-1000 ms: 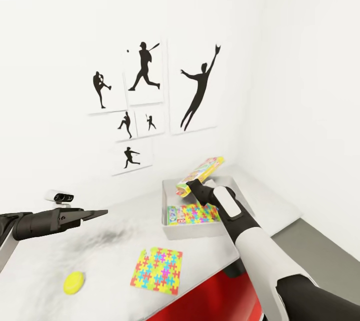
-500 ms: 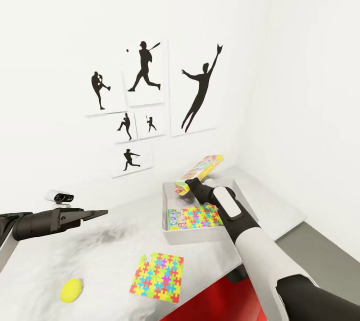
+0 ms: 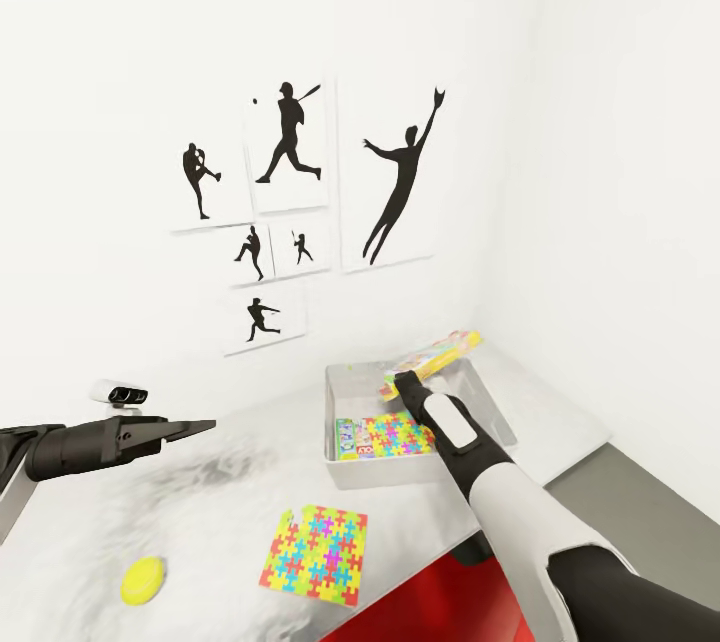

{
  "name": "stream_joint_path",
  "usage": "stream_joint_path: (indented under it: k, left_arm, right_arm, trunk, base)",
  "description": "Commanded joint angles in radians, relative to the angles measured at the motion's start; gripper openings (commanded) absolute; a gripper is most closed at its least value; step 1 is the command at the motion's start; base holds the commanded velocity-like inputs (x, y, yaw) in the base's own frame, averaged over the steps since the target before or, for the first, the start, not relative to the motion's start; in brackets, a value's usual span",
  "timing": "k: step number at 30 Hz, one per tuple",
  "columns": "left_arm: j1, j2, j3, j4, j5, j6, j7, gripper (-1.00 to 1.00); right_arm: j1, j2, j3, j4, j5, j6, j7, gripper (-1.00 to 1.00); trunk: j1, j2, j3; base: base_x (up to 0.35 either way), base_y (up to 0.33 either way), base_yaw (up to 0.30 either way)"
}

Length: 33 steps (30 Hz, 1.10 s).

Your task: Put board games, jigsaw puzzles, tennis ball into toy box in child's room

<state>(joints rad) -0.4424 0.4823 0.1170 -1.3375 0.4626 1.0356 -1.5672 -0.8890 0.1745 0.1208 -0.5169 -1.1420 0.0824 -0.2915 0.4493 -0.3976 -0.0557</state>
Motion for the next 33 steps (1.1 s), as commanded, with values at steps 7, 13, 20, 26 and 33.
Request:
stream_joint_path:
  k: [7, 13, 20, 26, 33]
  left_arm:
    - [-0.001, 0.000, 0.000, 0.000, -0.001, 0.011, -0.004, 1.00]
    - [-0.001, 0.000, 0.000, 0.000, -0.001, 0.011, -0.004, 1.00]
    - [-0.001, -0.001, 0.000, 0.000, -0.001, 0.009, -0.004, 1.00]
    - [-0.001, -0.001, 0.001, 0.000, -0.001, 0.008, -0.004, 1.00]
    - [-0.001, -0.001, 0.000, 0.000, -0.001, 0.006, -0.004, 1.00]
  right_arm:
    - [-0.001, 0.000, 0.146, 0.010, -0.011, -0.054, 0.009, -1.00]
    - [-0.001, 0.000, 0.187, 0.011, -0.015, -0.049, 0.004, -1.00]
    - [-0.002, 0.000, 0.189, 0.011, -0.016, -0.056, 0.052, -1.00]
    - [0.019, 0.000, 0.184, 0.011, -0.019, -0.056, 0.226, -1.00]
    - [0.034, 0.000, 0.180, 0.025, -0.094, -0.050, 0.249, -1.00]
  trunk:
    - [0.001, -0.002, -0.002]
    - [0.001, -0.002, -0.002]
    - [0.001, -0.002, -0.002]
    - [0.001, -0.002, -0.002]
    - [0.001, -0.002, -0.002]
  base:
    - [0.000, 0.000, 0.000]
    - [0.000, 0.000, 0.000]
    - [0.000, 0.000, 0.000]
    - [0.000, 0.000, 0.000]
    - [0.000, 0.000, 0.000]
